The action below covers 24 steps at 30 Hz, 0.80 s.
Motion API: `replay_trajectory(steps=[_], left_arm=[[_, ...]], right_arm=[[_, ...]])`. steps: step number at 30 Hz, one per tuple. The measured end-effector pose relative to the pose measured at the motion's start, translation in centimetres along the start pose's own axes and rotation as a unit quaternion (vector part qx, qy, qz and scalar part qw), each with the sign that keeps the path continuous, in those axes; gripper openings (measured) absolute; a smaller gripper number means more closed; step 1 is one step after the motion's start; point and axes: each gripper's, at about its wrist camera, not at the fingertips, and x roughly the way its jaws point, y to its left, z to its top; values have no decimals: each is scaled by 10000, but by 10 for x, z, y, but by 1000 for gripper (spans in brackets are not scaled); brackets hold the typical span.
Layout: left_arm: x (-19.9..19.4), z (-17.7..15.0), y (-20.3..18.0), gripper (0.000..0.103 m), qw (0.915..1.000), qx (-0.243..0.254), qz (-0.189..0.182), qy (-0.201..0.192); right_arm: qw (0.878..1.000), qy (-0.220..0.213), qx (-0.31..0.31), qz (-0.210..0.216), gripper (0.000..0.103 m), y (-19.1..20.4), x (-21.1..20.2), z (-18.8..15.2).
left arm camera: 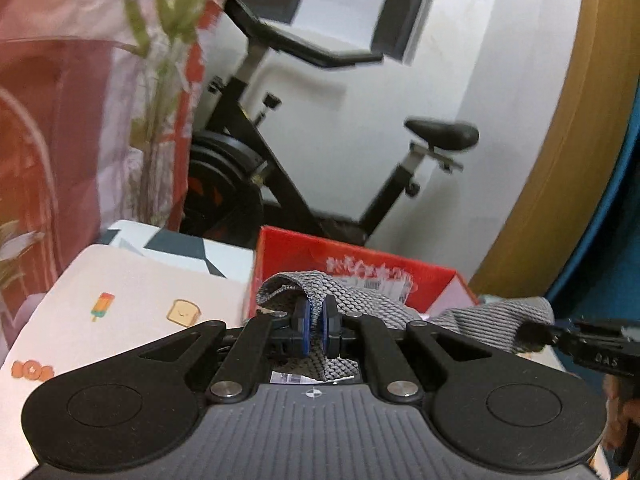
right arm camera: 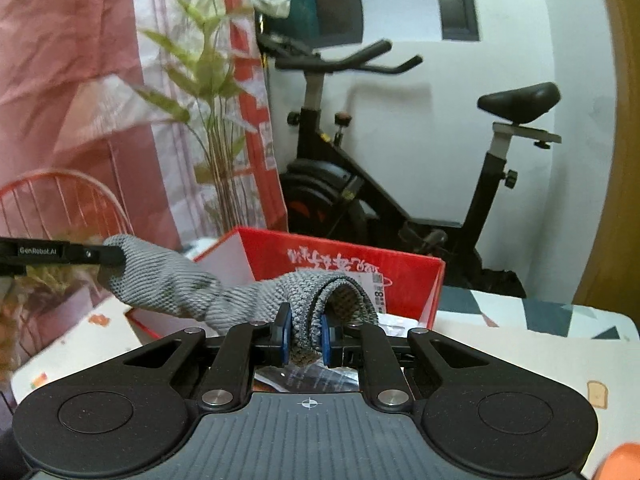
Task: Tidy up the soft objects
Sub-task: 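Lift the grey towel with both grippers and lower it into the red box beside the bag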
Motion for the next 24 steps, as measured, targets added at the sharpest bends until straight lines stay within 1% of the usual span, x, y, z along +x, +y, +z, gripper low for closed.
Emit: replay_trajectory(steps=[3, 6, 9, 13, 19, 24], left_arm=[[24, 1, -6, 7, 9989, 239, -49, 408], [47, -2, -6, 7, 9955, 350, -67, 878], [60, -6, -6, 7, 9917, 513, -61, 1175], [68, -7, -6, 7, 9879, 711, -80, 1374], [79, -9, -4, 8, 9830, 922, -61, 1589], [82, -7, -7, 9, 9818, 1049, -84, 1580]], right_arm=[[9992, 395, -100, 30, 13, -2, 23, 2], [9972, 740, -87, 112, 13, -6, 41, 0], [9949, 993, -59, 139, 13, -8, 53, -4], [9919, 1261, 1, 144, 13, -13, 66, -10], [9896, 1432, 6, 158, 14, -13, 75, -18], [9884, 1510, -21, 151, 14, -15, 77, -19]])
